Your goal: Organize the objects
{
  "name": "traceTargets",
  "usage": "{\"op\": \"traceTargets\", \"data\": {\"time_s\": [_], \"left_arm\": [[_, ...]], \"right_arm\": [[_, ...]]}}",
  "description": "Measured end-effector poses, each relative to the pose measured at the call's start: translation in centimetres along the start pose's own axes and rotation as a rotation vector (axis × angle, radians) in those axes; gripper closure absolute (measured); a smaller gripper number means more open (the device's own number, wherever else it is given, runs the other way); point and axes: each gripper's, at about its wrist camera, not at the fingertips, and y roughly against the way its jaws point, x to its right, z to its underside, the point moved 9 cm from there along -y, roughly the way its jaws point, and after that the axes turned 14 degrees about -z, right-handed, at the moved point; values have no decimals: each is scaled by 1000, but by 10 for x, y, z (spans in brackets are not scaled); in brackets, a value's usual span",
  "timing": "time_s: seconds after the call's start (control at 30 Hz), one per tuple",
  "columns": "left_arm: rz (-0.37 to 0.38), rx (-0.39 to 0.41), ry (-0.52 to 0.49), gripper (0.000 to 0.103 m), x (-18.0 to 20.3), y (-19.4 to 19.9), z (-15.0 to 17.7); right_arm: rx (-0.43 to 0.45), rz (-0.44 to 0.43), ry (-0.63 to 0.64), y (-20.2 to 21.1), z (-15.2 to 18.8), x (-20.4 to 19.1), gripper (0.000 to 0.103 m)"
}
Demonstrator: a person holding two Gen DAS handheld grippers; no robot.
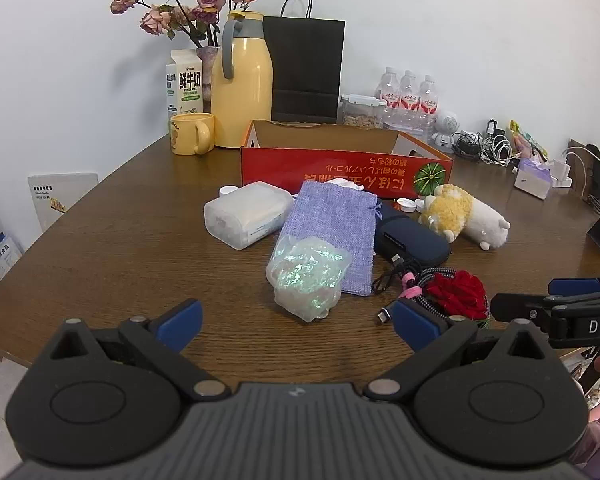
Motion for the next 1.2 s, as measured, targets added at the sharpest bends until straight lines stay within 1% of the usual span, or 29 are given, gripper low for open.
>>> {"op": "traceTargets", "data": {"time_s": [0.17,0.2,1.2], "left_arm": [[-4,0,1,0,0,0,0],[-17,-1,10,0,-2,0,0],[-17,-4,13,0,-3,-3,2]], "right_arm": [[0,1,0,-1,0,0,0],[0,1,0,-1,0,0,0],[-6,1,1,-3,1,0,0]]}}
